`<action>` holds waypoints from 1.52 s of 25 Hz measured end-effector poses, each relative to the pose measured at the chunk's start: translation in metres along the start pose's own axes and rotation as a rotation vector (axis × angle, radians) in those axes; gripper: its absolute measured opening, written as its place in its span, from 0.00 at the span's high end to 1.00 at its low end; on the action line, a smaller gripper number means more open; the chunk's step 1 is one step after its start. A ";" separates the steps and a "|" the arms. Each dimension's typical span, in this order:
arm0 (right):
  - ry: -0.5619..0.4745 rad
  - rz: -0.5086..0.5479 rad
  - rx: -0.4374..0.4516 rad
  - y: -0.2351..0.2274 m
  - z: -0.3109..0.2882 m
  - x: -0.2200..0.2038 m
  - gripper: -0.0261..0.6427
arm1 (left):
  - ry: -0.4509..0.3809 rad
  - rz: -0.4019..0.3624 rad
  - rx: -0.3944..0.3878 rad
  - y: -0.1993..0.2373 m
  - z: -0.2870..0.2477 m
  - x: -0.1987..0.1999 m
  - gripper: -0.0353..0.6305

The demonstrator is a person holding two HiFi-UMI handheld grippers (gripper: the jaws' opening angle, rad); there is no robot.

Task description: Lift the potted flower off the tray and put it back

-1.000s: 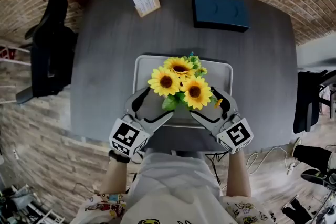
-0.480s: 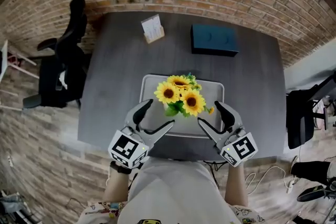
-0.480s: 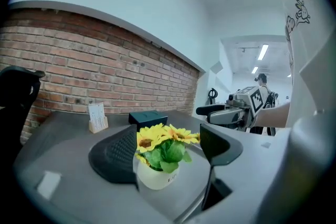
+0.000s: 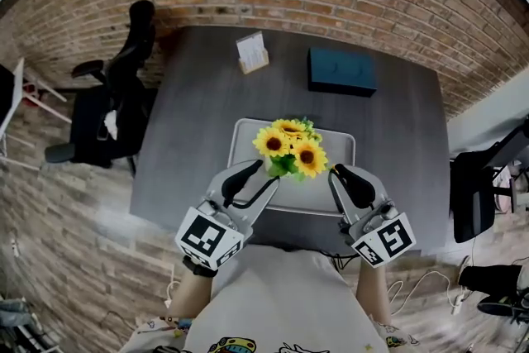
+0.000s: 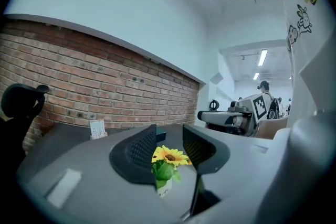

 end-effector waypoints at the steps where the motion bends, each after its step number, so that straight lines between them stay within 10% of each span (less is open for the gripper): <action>1: -0.009 -0.014 0.000 0.001 0.002 0.000 0.90 | -0.007 0.003 0.008 -0.002 0.002 0.001 0.71; 12: -0.005 -0.054 -0.029 -0.003 0.014 -0.011 0.96 | -0.017 0.039 0.062 -0.006 0.013 -0.002 0.93; 38: 0.038 -0.063 -0.066 -0.021 0.003 -0.014 0.96 | 0.018 0.047 0.053 0.004 0.001 -0.010 0.93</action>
Point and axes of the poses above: the fingertips, and each gripper's own axes: z backward along the fingers, y to its left, x out of its top, the point moved 7 cm from there along z, backward along the fingers, and after that the axes turned 13 degrees about -z, right-handed, at the moved point
